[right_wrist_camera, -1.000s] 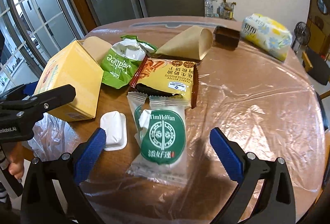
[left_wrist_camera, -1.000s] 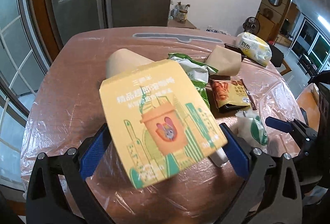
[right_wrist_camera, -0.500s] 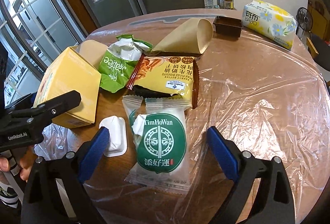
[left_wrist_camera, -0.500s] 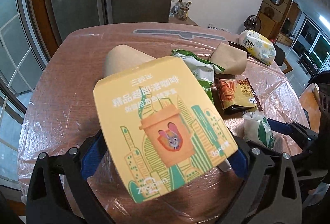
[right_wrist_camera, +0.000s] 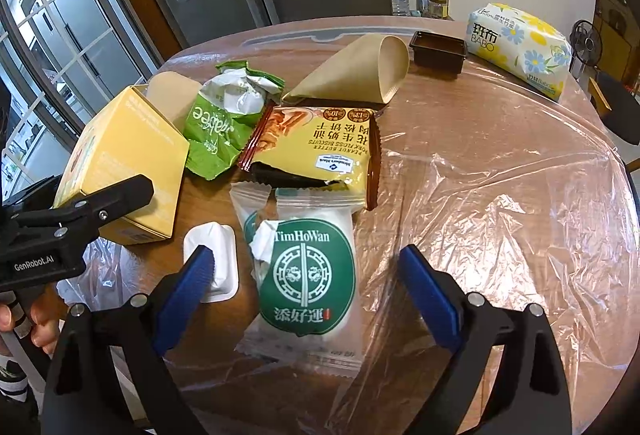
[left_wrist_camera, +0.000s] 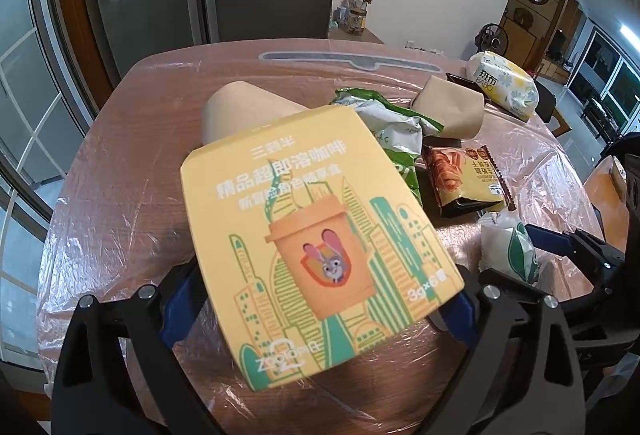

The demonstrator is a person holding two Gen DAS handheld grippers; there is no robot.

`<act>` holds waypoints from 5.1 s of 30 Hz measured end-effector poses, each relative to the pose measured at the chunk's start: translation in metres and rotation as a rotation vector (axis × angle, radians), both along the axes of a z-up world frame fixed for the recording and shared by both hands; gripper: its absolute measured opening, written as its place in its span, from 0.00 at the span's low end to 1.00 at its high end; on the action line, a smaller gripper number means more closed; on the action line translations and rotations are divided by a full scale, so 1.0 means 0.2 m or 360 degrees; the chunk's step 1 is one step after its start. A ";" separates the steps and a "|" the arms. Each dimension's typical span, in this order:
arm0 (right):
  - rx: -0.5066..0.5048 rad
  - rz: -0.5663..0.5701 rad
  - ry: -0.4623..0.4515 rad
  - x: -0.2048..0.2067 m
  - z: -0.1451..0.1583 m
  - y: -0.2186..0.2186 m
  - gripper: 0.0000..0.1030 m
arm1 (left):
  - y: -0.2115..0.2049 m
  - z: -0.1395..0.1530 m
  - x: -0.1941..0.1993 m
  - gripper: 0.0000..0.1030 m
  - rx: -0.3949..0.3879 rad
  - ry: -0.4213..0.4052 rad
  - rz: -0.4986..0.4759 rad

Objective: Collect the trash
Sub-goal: 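Grasp the yellow coffee box with the left tool while the right tool grasps the green TimHoWan wrapper, then carry the yellow box and green wrapper with both tools over the black bin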

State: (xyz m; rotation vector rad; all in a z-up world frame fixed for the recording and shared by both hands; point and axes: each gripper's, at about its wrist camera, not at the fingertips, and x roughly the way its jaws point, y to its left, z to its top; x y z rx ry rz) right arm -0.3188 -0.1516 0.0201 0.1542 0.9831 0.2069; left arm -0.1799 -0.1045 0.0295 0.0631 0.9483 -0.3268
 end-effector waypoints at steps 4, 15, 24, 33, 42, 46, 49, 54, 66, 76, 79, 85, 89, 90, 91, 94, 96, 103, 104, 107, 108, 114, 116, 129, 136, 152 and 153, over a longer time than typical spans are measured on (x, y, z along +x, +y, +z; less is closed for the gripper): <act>-0.0026 0.0005 0.0002 0.01 0.00 0.03 0.78 | 0.01 0.00 0.00 0.92 -0.0002 0.0000 -0.0004; -0.0021 0.0022 0.0010 0.00 0.01 0.07 0.39 | 0.02 0.03 -0.04 0.86 -0.0013 -0.0015 -0.0048; -0.0005 0.0015 -0.0022 -0.02 0.03 0.05 0.37 | 0.03 0.05 -0.07 0.84 -0.0018 -0.0037 -0.0070; 0.0031 -0.0009 -0.0054 -0.06 0.07 0.02 0.36 | 0.05 0.10 -0.11 0.82 -0.0036 -0.0058 -0.0102; 0.0072 -0.0041 -0.0081 -0.10 0.13 -0.02 0.36 | 0.11 0.14 -0.16 0.78 -0.0067 -0.0064 -0.0122; 0.0075 -0.0047 -0.0083 -0.12 0.13 -0.02 0.36 | 0.12 0.14 -0.18 0.78 -0.0063 -0.0062 -0.0125; 0.0079 -0.0048 -0.0089 -0.13 0.14 -0.02 0.36 | 0.13 0.15 -0.19 0.78 -0.0085 -0.0059 -0.0117; 0.0091 -0.0043 -0.0108 -0.19 0.18 -0.03 0.36 | 0.15 0.19 -0.23 0.78 -0.0088 -0.0087 -0.0138; 0.0152 -0.0055 -0.0146 -0.37 0.28 -0.10 0.36 | 0.18 0.24 -0.39 0.78 -0.0066 -0.0120 -0.0252; 0.0159 0.0014 -0.0107 -0.57 0.30 -0.11 0.36 | 0.15 0.27 -0.61 0.78 -0.0057 -0.0114 -0.0470; 0.0147 0.0043 -0.0086 -0.62 0.30 -0.09 0.36 | 0.14 0.27 -0.67 0.78 -0.0048 -0.0096 -0.0524; 0.0146 0.0108 -0.0040 -0.73 0.28 -0.05 0.36 | 0.13 0.27 -0.81 0.78 -0.0054 -0.0060 -0.0637; 0.0134 0.0165 0.0001 -0.80 0.25 -0.01 0.36 | 0.11 0.25 -0.87 0.78 -0.0056 -0.0026 -0.0704; 0.0133 0.0176 0.0015 -0.81 0.24 0.00 0.36 | 0.11 0.24 -0.89 0.78 -0.0057 -0.0013 -0.0721; 0.0134 0.0185 0.0027 -0.82 0.23 0.00 0.36 | 0.10 0.23 -0.91 0.78 -0.0054 -0.0003 -0.0736; 0.0136 0.0216 0.0074 -0.85 0.19 0.02 0.36 | 0.09 0.19 -0.94 0.78 -0.0042 0.0033 -0.0764; 0.0111 0.0250 0.0108 -0.87 0.16 0.05 0.36 | 0.08 0.15 -0.96 0.78 -0.0024 0.0059 -0.0778; 0.0084 0.0290 0.0204 -0.89 0.02 0.10 0.36 | 0.05 0.00 -0.96 0.78 0.0086 0.0136 -0.0802; 0.0086 0.0288 0.0220 -0.88 0.00 0.11 0.36 | 0.04 -0.03 -0.96 0.78 0.0089 0.0149 -0.0800; 0.0061 0.0289 0.0249 -0.87 -0.06 0.12 0.36 | 0.04 -0.08 -0.93 0.78 0.0106 0.0176 -0.0789; 0.0058 0.0288 0.0257 -0.87 -0.07 0.12 0.36 | 0.03 -0.10 -0.92 0.78 0.0108 0.0187 -0.0786; 0.0049 0.0286 0.0305 -0.81 -0.17 0.15 0.36 | 0.02 -0.21 -0.89 0.78 0.0143 0.0244 -0.0772; 0.0044 0.0288 0.0319 -0.79 -0.21 0.16 0.36 | 0.02 -0.24 -0.87 0.78 0.0151 0.0260 -0.0767; -0.0014 0.0206 0.0325 -0.71 -0.31 0.18 0.36 | -0.01 -0.38 -0.81 0.78 0.0201 0.0284 -0.0697; 0.0006 0.0158 0.0339 -0.69 -0.37 0.19 0.36 | -0.02 -0.43 -0.78 0.78 0.0203 0.0305 -0.0656; -0.0015 0.0108 0.0407 -0.63 -0.46 0.19 0.36 | -0.08 -0.55 -0.75 0.78 0.0267 0.0349 -0.0669; -0.0018 0.0105 0.0410 -0.63 -0.47 0.19 0.36 | -0.08 -0.55 -0.75 0.78 0.0271 0.0351 -0.0668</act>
